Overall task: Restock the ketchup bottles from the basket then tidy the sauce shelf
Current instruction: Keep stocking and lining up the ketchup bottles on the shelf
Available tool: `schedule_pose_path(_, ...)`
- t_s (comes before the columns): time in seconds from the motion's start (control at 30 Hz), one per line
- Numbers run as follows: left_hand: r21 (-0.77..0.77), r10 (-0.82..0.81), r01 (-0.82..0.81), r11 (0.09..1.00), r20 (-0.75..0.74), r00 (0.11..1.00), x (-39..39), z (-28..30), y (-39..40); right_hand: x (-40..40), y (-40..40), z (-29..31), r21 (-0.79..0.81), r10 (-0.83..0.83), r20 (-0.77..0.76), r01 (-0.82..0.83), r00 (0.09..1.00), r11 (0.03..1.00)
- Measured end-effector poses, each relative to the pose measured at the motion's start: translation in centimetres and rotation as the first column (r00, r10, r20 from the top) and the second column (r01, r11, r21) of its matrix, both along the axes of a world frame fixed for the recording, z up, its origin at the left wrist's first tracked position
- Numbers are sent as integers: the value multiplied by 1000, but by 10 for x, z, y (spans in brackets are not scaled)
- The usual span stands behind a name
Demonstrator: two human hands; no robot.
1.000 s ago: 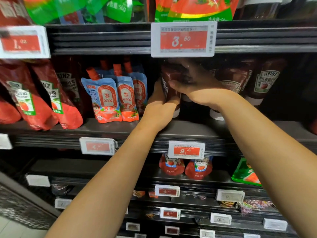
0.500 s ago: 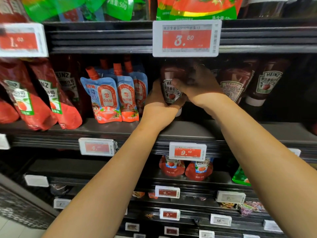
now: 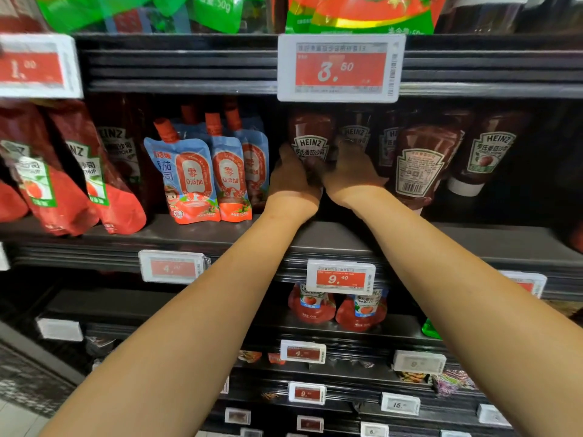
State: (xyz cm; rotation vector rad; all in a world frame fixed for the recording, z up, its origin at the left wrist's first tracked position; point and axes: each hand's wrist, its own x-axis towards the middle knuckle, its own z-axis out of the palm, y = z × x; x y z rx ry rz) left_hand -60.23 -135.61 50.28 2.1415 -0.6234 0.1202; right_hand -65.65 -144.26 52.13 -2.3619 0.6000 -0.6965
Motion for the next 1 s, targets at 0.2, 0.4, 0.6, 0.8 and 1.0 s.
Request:
schedule_pose_path(0.2,23,-2,2,1000,-19,1000,-4,2,3,-1,1,0,-58,-24,-48,21,999,998)
schedule_pose_path(0.4,4,-72,72,997,-19,997,-32,-4,32,-47,1,8,2,55,-75,-55,996,998)
schedule_pose_path(0.6,-25,-214,217,976,75,974,-66,-9,28,-128,-7,5,-2,56,-70,-56,996,998)
schedule_pose_path(0.8,-22,-338,340,940,73,938,-84,9,-9,-163,-51,-5,136,-193,83,180,978,974)
schedule_pose_path(1.0,-59,-357,364,929,105,928,-92,34,-38,-149,-72,-12,165,-239,10,234,971,958)
